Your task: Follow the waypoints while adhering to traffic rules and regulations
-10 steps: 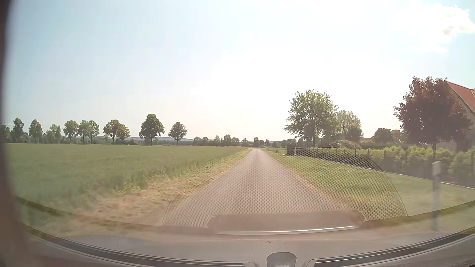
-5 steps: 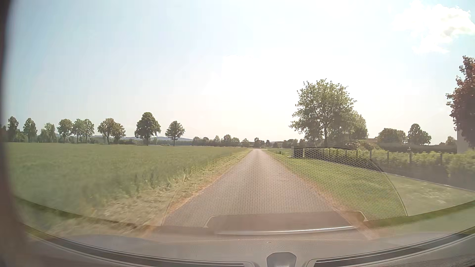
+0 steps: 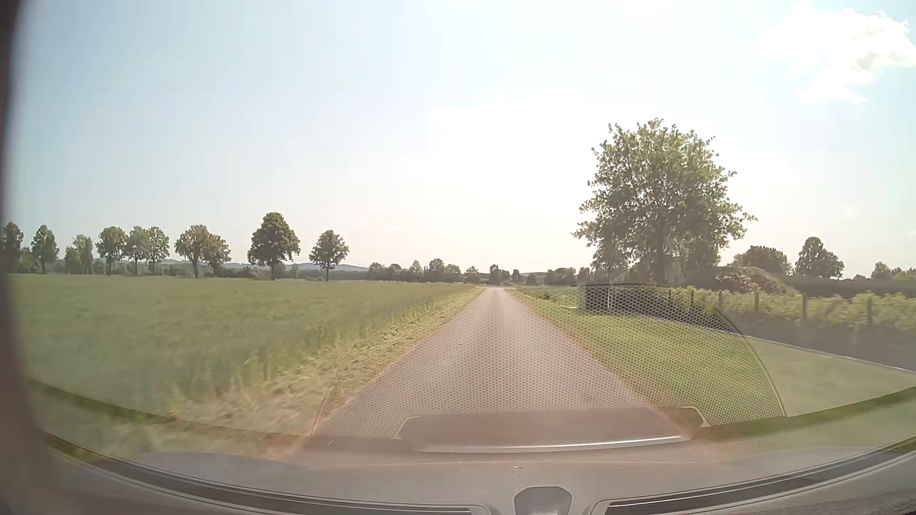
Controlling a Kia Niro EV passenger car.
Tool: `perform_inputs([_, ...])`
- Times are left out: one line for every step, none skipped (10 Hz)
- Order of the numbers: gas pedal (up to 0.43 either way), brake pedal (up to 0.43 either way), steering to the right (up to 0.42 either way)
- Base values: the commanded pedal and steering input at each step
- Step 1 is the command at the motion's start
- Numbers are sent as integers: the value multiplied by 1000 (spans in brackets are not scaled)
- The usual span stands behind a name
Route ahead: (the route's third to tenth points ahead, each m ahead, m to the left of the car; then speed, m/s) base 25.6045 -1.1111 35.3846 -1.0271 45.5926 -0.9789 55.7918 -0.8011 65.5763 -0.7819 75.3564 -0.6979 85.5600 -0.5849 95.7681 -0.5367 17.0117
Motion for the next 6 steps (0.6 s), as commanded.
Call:
perform_inputs([287,6,9])
perform_inputs([287,6,8])
perform_inputs([287,6,6])
perform_inputs([287,6,4])
perform_inputs([287,6,4])
perform_inputs([280,6,4])
